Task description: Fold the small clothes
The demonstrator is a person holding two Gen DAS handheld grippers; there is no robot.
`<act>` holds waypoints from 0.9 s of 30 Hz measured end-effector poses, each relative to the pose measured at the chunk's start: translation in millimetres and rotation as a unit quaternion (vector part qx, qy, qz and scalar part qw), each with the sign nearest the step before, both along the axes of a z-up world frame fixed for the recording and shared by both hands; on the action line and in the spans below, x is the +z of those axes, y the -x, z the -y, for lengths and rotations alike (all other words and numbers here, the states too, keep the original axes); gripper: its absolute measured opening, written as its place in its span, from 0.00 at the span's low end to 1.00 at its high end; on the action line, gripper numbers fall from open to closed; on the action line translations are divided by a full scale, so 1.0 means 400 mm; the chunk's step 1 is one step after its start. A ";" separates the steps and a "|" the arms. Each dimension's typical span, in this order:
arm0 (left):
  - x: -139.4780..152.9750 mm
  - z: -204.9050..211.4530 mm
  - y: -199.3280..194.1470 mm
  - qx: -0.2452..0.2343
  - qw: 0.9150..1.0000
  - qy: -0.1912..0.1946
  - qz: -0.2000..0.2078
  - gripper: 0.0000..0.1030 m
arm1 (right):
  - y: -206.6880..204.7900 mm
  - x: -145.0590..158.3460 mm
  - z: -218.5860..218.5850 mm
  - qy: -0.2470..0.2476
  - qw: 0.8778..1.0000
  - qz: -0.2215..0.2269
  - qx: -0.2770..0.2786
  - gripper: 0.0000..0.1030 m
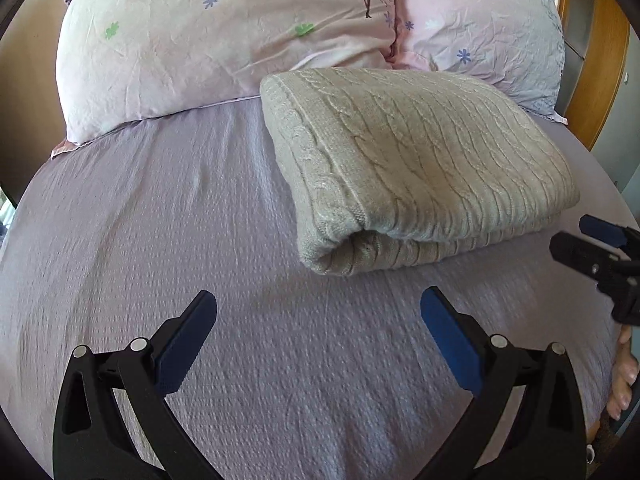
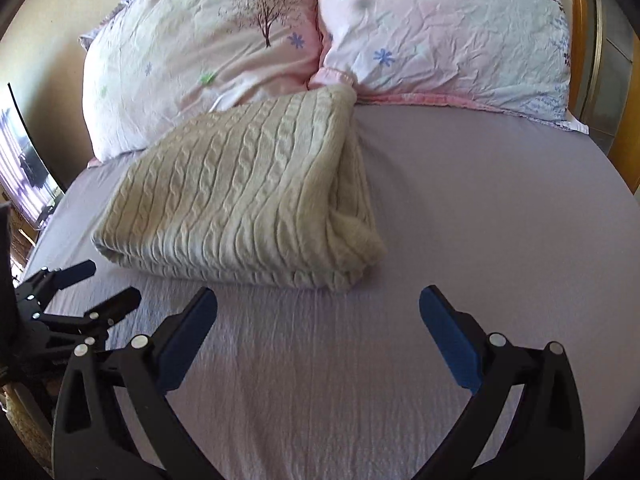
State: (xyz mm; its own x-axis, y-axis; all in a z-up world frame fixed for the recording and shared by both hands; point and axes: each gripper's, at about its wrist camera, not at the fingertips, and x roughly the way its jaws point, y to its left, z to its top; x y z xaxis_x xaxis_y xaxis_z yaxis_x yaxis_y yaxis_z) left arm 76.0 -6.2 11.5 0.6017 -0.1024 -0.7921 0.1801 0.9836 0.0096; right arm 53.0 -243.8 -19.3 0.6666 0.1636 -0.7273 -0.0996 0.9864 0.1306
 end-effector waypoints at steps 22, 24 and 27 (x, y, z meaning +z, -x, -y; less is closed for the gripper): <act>-0.009 -0.010 -0.020 0.016 1.000 -0.013 -0.014 0.99 | -0.010 -0.039 -0.056 0.070 0.997 -0.027 -0.011 0.98; -0.009 -0.010 -0.020 0.017 1.000 -0.013 -0.014 0.99 | -0.010 -0.039 -0.056 0.070 0.997 -0.027 -0.011 0.98; -0.009 -0.010 -0.019 0.017 1.000 -0.013 -0.014 0.99 | -0.010 -0.039 -0.056 0.070 0.997 -0.027 -0.012 0.98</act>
